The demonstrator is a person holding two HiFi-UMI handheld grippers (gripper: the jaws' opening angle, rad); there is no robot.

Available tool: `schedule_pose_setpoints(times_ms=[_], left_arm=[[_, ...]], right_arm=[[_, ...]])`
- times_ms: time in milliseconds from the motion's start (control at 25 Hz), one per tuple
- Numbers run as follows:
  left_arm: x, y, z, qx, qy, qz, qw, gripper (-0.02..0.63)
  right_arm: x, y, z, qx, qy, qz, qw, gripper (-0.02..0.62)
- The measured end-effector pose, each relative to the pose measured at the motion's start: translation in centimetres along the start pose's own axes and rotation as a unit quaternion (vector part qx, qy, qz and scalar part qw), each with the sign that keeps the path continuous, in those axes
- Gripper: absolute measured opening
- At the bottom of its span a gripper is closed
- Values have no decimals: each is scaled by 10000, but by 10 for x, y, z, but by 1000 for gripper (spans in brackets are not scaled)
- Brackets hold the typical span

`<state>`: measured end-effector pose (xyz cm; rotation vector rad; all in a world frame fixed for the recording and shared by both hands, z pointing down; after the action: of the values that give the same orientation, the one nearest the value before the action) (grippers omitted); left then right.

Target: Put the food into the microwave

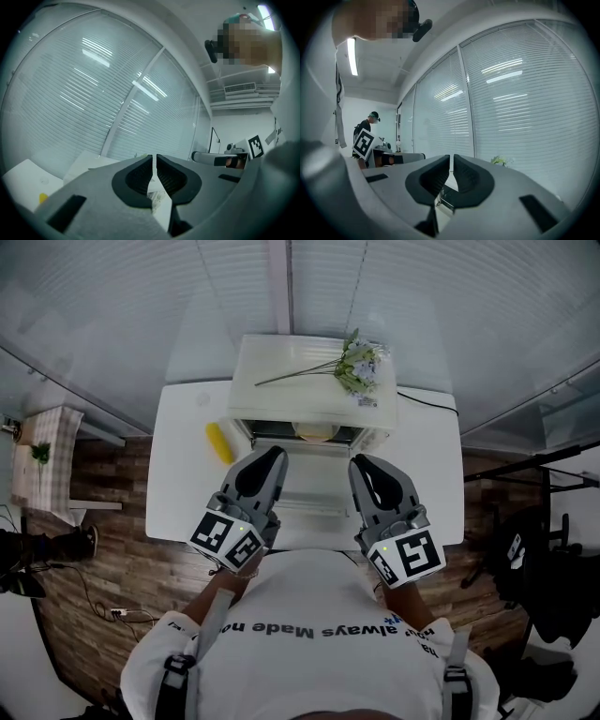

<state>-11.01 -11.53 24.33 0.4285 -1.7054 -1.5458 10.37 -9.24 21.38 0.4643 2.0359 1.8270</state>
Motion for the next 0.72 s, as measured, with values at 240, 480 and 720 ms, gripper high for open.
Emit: schedule_pose_setpoints(times_ms=[240,480,720], left_arm=[[-2,-3,1,-24,83,-17,10000,26],[-3,-4,1,-24,132,-16,9999,26],[-6,-6,2,-33,139,-28,9999,26]], right_arm=[[3,0,1,35,35,7,10000,28],[2,1,3,34,73,5,10000,28],[-1,-1,6,16,97,7,10000,28]])
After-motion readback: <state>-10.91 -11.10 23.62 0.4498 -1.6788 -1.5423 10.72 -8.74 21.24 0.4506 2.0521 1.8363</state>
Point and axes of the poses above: the fingertips, and each gripper's own axes: z backward along the fingers, x to its left, y out of its underside, the point moved 8 cm from there along z, backward along the fingers, and after that the axes turned 7 degrees about y, right-handed, at the moved point
